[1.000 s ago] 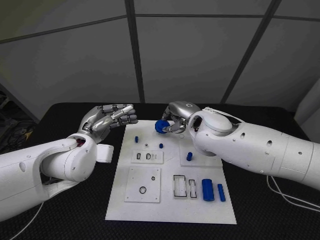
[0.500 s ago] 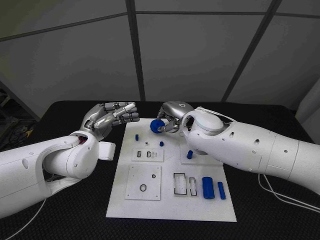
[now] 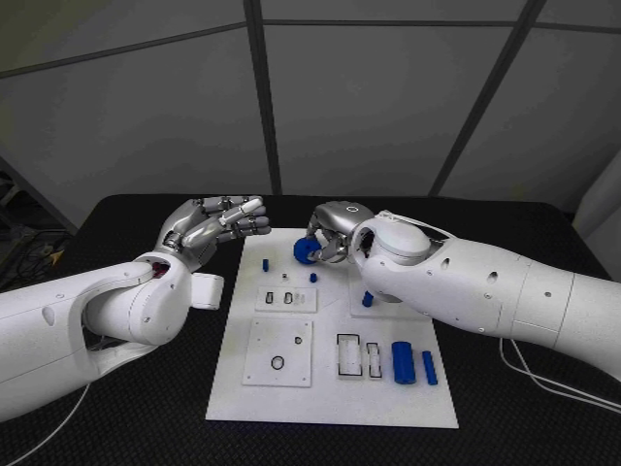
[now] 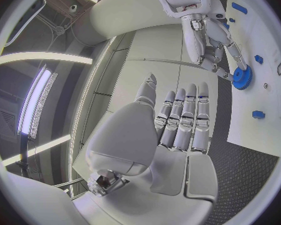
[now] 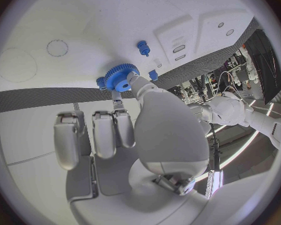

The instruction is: Assemble the parts on the task board

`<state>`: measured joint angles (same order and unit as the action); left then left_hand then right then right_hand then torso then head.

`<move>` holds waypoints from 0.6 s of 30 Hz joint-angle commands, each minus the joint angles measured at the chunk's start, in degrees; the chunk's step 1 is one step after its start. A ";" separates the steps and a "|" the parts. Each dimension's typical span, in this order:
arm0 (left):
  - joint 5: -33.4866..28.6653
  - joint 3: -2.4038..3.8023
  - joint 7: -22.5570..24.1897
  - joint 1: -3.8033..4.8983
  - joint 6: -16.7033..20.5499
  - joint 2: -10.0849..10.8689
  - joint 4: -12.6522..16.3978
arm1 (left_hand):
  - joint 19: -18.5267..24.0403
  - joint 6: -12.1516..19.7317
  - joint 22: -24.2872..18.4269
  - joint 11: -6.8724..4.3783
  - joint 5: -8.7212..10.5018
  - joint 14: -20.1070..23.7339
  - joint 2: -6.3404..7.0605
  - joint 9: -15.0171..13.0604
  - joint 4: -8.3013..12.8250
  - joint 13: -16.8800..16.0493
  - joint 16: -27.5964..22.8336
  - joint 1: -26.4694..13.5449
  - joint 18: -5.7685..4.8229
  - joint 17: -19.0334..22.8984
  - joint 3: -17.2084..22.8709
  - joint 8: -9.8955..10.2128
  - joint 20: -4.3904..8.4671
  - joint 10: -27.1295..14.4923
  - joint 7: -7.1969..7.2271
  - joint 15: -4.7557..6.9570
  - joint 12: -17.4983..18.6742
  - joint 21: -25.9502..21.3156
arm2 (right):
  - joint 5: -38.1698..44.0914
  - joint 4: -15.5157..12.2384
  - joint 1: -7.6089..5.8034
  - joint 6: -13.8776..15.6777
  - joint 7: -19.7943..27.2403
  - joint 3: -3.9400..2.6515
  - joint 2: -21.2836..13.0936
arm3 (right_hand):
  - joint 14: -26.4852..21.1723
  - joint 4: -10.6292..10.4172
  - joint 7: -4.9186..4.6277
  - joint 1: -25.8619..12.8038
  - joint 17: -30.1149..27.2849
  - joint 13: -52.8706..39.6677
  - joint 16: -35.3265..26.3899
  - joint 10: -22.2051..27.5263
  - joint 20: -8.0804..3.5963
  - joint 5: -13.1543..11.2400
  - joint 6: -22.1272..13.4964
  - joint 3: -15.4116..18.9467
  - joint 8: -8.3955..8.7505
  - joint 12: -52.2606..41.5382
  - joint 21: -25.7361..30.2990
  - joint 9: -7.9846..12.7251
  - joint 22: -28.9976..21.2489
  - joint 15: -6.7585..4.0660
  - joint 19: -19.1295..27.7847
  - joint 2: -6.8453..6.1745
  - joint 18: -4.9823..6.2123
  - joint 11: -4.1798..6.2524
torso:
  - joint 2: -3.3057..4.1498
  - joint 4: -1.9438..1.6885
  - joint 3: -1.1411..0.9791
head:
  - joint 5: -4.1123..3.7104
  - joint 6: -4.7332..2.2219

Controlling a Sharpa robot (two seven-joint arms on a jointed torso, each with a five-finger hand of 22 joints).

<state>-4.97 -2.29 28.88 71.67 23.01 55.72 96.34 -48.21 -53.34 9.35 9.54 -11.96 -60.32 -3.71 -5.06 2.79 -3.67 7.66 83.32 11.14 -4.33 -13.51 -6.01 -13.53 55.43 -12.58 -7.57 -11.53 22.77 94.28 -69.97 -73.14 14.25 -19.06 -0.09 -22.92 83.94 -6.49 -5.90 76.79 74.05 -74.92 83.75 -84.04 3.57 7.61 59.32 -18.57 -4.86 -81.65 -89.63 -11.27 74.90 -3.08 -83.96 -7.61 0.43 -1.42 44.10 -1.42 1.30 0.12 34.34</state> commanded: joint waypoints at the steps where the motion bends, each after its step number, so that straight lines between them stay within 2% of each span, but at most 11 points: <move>1: 0.37 0.06 0.30 0.11 -0.78 0.00 0.09 | 0.25 -0.32 -0.09 0.43 0.30 0.07 -0.62 0.08 0.31 0.05 -0.39 0.01 -0.88 0.10 0.08 0.26 -0.26 0.15 -0.01 -0.31 0.25 0.13 | 0.69 0.22 -0.06 -1.30 0.03 0.05 0.15 | 3.00 0.33 0.11 -0.74 -0.07 -7.84 -0.03 -2.23 -0.47 0.17 0.32 0.13 0.38 -0.01 -0.37 -0.44 15.10 -0.29 -6.04 0.27 -0.43 0.40 | 0.01 -0.04 0.02 | -0.05 0.05; 5: 0.37 0.06 0.29 0.12 -0.80 0.00 0.09 | 0.25 -0.32 -0.09 0.43 0.30 0.07 -0.62 0.08 0.31 0.05 -0.39 0.01 -0.88 0.10 0.08 0.26 -0.26 0.15 -0.01 -0.31 0.25 0.13 | 0.83 0.43 -0.04 -0.75 -0.16 0.06 0.24 | 2.96 0.31 -0.15 -1.41 -0.22 -7.61 -0.11 -2.04 -0.32 0.04 -0.90 0.28 1.19 0.32 -0.37 -0.15 15.10 -0.04 -6.04 0.00 -0.43 0.24 | 0.02 -0.06 0.00 | -0.02 0.07; 11: 0.37 0.07 0.25 0.14 -0.80 0.03 0.04 | 0.29 -0.34 -0.11 0.43 0.37 0.10 -0.64 0.10 0.41 0.05 -0.47 -0.05 -0.89 0.11 -0.01 0.31 -0.28 0.16 0.01 -0.33 0.31 0.12 | 0.88 0.83 -0.02 0.30 -0.14 0.07 0.63 | 3.01 -0.13 -1.63 -2.87 0.23 -6.81 0.02 -1.37 0.69 -1.19 -9.66 1.12 1.42 1.45 -0.37 1.98 15.10 1.11 -6.04 -1.13 -0.43 -1.06 | 0.02 -0.06 0.00 | 0.04 0.07; 16: 0.37 0.07 0.20 0.16 -0.98 0.03 0.16 | 0.29 -0.34 -0.11 0.43 0.37 0.10 -0.64 0.10 0.41 0.05 -0.47 -0.05 -0.89 0.11 -0.01 0.31 -0.28 0.16 0.01 -0.33 0.31 0.12 | 0.79 1.08 -0.02 0.44 -0.11 0.08 0.67 | 2.99 -1.53 -2.11 -2.94 0.36 -6.34 0.04 -1.05 1.24 -3.05 -12.96 1.94 1.44 2.08 -0.37 3.23 15.10 1.58 -6.04 -2.12 -0.43 -1.54 | 0.04 -0.14 0.01 | 0.04 0.11; 18: 0.37 0.07 0.19 0.17 -0.99 0.05 0.18 | 0.29 -0.34 -0.11 0.43 0.37 0.10 -0.64 0.10 0.41 0.05 -0.47 -0.05 -0.89 0.11 -0.01 0.31 -0.28 0.16 0.01 -0.33 0.31 0.12 | 0.73 1.13 -0.02 0.30 -0.06 0.08 0.69 | 3.00 -1.69 -2.14 -2.91 0.39 -6.36 0.05 -1.06 1.28 -3.18 -13.16 2.01 1.43 2.07 -0.37 3.34 15.10 1.61 -6.04 -2.20 -0.43 -1.56 | 0.03 -0.06 0.03 | 0.13 0.13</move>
<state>-4.97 -2.29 28.84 71.73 22.85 55.74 96.39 -48.21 -53.34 9.28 9.54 -11.95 -60.32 -3.71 -5.01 2.79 -3.67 7.32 83.33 11.14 -4.29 -13.51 -6.01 -13.53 55.43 -12.59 -7.57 -11.53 22.78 94.65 -68.84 -73.01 14.20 -19.22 0.01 -22.29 84.04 -7.81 -8.00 73.96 74.38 -74.92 83.75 -84.14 4.61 4.65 46.40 -16.47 -3.61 -79.86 -89.63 -7.99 74.92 -1.72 -83.94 -9.26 0.43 -2.57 44.13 -1.51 1.30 0.16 34.43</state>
